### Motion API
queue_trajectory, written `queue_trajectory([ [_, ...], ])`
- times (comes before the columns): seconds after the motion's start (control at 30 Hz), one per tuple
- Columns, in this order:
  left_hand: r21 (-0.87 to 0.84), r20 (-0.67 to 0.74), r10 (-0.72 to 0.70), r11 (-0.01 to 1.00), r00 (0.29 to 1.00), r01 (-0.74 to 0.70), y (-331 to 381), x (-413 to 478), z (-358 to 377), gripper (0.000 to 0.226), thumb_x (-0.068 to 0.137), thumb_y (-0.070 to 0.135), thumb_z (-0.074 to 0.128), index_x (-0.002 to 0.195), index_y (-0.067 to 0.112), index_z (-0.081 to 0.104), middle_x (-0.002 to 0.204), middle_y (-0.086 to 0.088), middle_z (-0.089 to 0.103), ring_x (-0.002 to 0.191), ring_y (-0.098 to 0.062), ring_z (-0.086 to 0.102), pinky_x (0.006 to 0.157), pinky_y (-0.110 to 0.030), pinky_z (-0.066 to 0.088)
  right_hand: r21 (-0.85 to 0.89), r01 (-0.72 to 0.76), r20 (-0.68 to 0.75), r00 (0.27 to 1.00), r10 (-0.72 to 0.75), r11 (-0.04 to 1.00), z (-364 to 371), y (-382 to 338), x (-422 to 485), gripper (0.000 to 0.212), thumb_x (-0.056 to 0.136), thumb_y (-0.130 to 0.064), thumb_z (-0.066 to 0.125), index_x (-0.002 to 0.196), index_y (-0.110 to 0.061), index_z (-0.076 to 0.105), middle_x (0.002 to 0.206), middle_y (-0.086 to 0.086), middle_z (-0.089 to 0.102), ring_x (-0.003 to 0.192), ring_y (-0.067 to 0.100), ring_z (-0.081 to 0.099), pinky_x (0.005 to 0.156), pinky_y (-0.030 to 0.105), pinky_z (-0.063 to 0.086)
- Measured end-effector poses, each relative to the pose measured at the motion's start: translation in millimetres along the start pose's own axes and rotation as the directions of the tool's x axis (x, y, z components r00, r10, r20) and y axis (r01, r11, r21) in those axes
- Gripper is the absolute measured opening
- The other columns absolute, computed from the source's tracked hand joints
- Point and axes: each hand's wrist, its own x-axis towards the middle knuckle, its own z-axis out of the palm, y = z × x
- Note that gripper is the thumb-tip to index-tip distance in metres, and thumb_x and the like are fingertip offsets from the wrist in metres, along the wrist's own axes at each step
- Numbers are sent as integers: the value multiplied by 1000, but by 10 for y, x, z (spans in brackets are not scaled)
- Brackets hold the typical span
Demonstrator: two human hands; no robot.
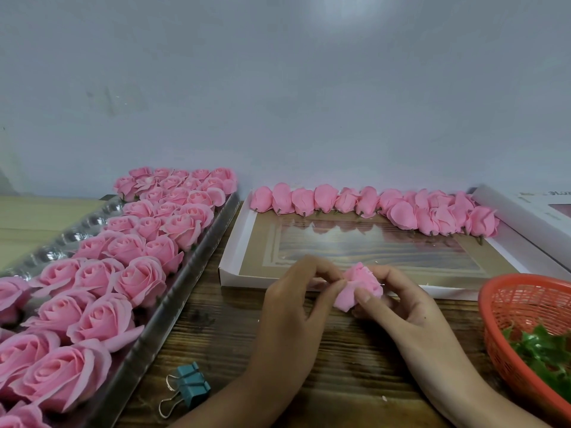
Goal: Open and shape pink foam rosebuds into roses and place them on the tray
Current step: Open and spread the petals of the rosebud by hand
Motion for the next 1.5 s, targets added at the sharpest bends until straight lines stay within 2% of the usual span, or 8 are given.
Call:
queue_trajectory([
  [0.1,-3,19,-28,1000,999,28,1,1,-2,13,84,13,65,84,24,58,87,12,65,86,-4,64,77,-11,48,12,-17,-12,1000,17,1000,-2,8,10,27,80,-15,65,103,-1,66,92,8,75,82,10,69,75,16,53],
  [0.43,-18,4,-62,998,998,62,10,0,-14,18,78,13,73,80,25,60,83,11,66,82,-6,67,76,-15,52,55,-34,-3,999,34,998,-18,22,8,28,80,-10,65,104,4,63,91,13,75,82,12,68,74,17,55],
  [0.77,102,-22,-18,995,1000,20,12,-15,-15,23,75,10,75,78,26,60,79,12,66,75,-4,66,69,-13,52,9,-16,5,1000,16,1000,-14,15,16,31,74,-14,70,101,2,64,91,5,74,84,9,67,74,15,52],
  [1.03,-90,12,-165,982,986,166,-12,15,-11,18,77,8,74,79,21,61,81,2,65,80,-13,65,71,-15,51,-39,33,20,999,-33,999,-16,23,12,28,74,-16,70,96,0,63,82,1,70,76,9,63,71,16,51],
  [1.2,143,58,9,990,998,-18,-12,21,21,13,82,6,67,83,17,61,85,7,56,81,-8,56,70,-11,44,-10,45,20,999,-45,999,-24,30,11,22,73,-18,71,92,-9,66,85,3,73,80,9,67,74,17,53],
  [1.27,162,92,-1,987,996,-14,-9,6,34,8,87,11,62,93,16,59,91,8,55,87,-4,55,75,-11,44,-5,56,29,998,-56,998,-25,27,17,17,75,-16,69,92,-12,66,88,5,74,82,10,68,75,17,53],
  [1.37,197,152,-48,980,987,18,2,-34,63,15,94,25,50,109,21,53,100,13,54,96,-2,53,82,-15,44,-52,93,19,996,-92,994,-38,32,17,24,76,-15,69,98,-6,64,91,8,74,85,12,69,76,16,52],
  [1.5,219,233,-82,975,969,30,20,-58,75,22,99,32,37,113,25,53,100,14,59,95,-4,55,82,-26,45,-137,114,14,993,-114,984,-42,44,7,27,74,-22,70,98,-11,65,90,6,72,82,14,68,76,18,53],
])
